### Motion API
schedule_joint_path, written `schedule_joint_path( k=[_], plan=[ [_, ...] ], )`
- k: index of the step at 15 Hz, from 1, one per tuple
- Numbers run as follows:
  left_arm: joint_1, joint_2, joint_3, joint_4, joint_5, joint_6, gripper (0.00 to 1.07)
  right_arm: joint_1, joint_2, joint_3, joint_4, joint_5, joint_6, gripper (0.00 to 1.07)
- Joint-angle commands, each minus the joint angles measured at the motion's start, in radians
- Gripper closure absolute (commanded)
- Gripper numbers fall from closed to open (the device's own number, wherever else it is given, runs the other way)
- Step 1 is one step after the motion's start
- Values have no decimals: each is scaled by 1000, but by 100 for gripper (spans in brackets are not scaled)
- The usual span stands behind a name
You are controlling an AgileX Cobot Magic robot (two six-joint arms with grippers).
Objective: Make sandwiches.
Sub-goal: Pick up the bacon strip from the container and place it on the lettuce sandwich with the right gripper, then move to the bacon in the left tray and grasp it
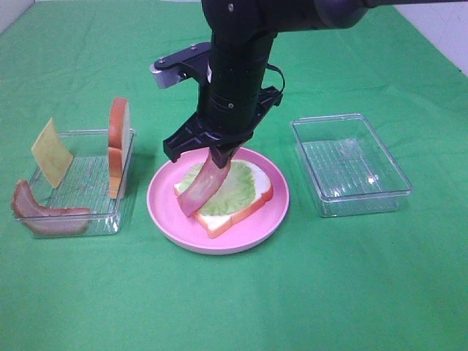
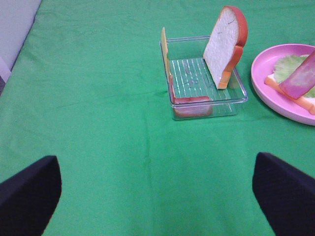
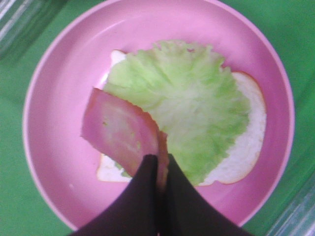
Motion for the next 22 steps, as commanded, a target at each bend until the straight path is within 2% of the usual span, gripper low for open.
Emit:
schedule_joint_path(
  k=[1, 7, 8, 9, 10, 11, 12, 15, 18, 22],
  plan=[
    [5, -2, 1, -5, -1, 0, 7, -3, 21, -2, -52, -15, 41, 107],
    [5, -2, 1, -5, -1, 0, 7, -3, 54, -2, -74, -18, 41, 107],
    [5, -2, 1, -5, -1, 0, 7, -3, 59, -2, -77, -16, 40, 74],
    [5, -2, 1, -5, -1, 0, 7, -3, 59, -2, -84, -17, 40, 49],
    [5, -2, 1, -5, -1, 0, 7, -3, 59, -2, -93, -18, 41, 38],
    [5, -2, 1, -5, -1, 0, 7, -2, 59, -2, -121, -18, 41, 15],
    [5, -2, 1, -5, -1, 0, 7, -2, 59, -5, -141, -13, 44, 10],
    [5, -2, 1, -5, -1, 0, 7, -2, 53, -35, -163, 50, 68, 10],
    [5, -2, 1, -5, -1, 0, 7, -2, -1, -98, -224, 207, 61, 10],
    [5, -2, 1, -5, -1, 0, 7, -2, -87, -103, -239, 320, 60, 10]
  ],
)
